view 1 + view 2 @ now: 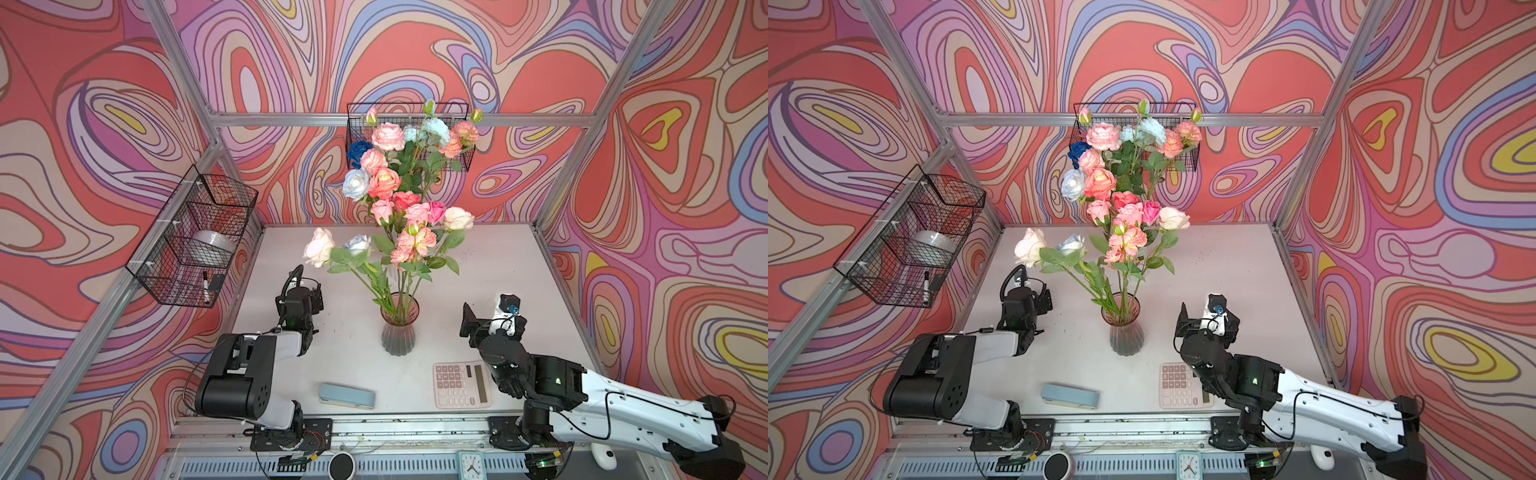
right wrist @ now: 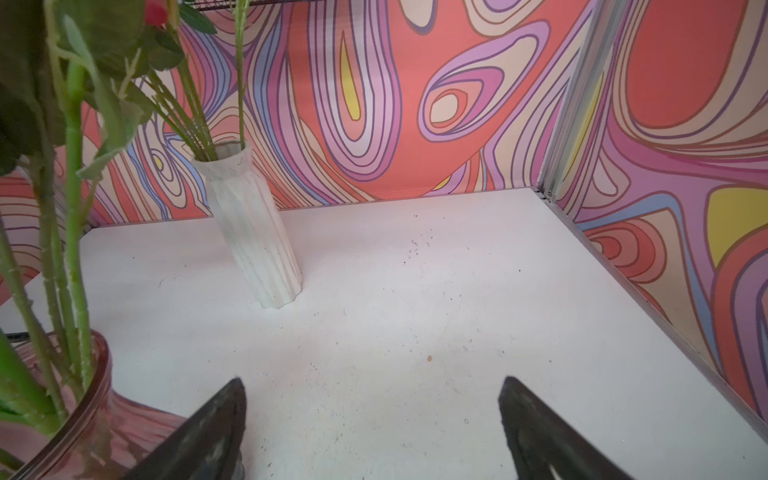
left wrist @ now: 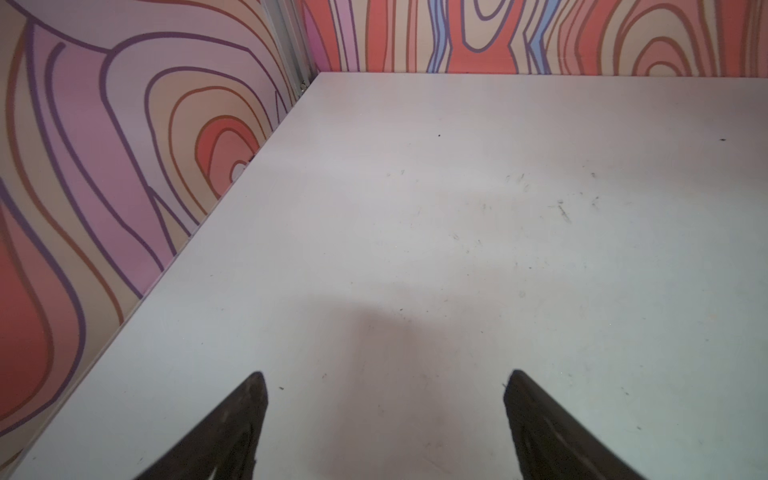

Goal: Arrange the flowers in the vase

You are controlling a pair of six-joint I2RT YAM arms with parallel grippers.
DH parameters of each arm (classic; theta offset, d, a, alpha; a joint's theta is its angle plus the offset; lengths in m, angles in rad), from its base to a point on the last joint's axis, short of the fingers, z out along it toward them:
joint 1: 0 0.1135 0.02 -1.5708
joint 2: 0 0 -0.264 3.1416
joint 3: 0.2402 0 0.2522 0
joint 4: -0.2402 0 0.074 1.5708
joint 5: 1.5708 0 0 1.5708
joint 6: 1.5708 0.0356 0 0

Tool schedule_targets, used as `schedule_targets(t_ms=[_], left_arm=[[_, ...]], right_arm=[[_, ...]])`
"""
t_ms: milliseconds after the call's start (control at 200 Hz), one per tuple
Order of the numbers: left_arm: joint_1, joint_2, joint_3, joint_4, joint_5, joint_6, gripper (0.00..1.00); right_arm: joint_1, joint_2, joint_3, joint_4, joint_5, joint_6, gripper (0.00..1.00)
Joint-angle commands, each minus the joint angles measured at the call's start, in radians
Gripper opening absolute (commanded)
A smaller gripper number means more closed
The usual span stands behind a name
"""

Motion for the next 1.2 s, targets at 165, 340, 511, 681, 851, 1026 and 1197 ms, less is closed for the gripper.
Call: schedule_targets(t_ms=[165, 340, 511, 681, 851, 1026, 1197], left_arm=[[0.007, 0.052, -0.064, 0.223, 0.064, 0.041, 1.0], [0.009, 0.03, -0.046, 0.15, 0.085, 0.035, 1.0], [0.009, 0.037, -0.051, 0.177, 0.083, 0.038, 1.0], [0.01, 0.05, -0.053, 0.196, 0.079, 0.045, 1.0], [0.009, 0.047, -0.054, 0.196, 0.079, 0.044, 1.0], [0.009, 0.047, -0.054, 0.196, 0.079, 0.043, 1.0], [0.009, 0.048, -0.055, 0.195, 0.08, 0.041, 1.0]], right_arm=[[-0.224, 0.036, -0.011, 0.214, -0.147, -0.261, 0.98], [-0.532, 0.151, -0.039, 0.409, -0.356, -0.35, 0.98], [-0.739, 0.344, -0.042, 0.587, -0.52, -0.409, 0.98], [-0.884, 0.505, -0.13, 0.91, -0.66, -0.516, 0.98], [-0.988, 0.65, -0.229, 1.158, -0.778, -0.559, 0.98], [-1.038, 0.797, -0.249, 1.343, -0.87, -0.6, 0.99], [-1.07, 0.903, -0.237, 1.399, -0.916, -0.578, 0.98]])
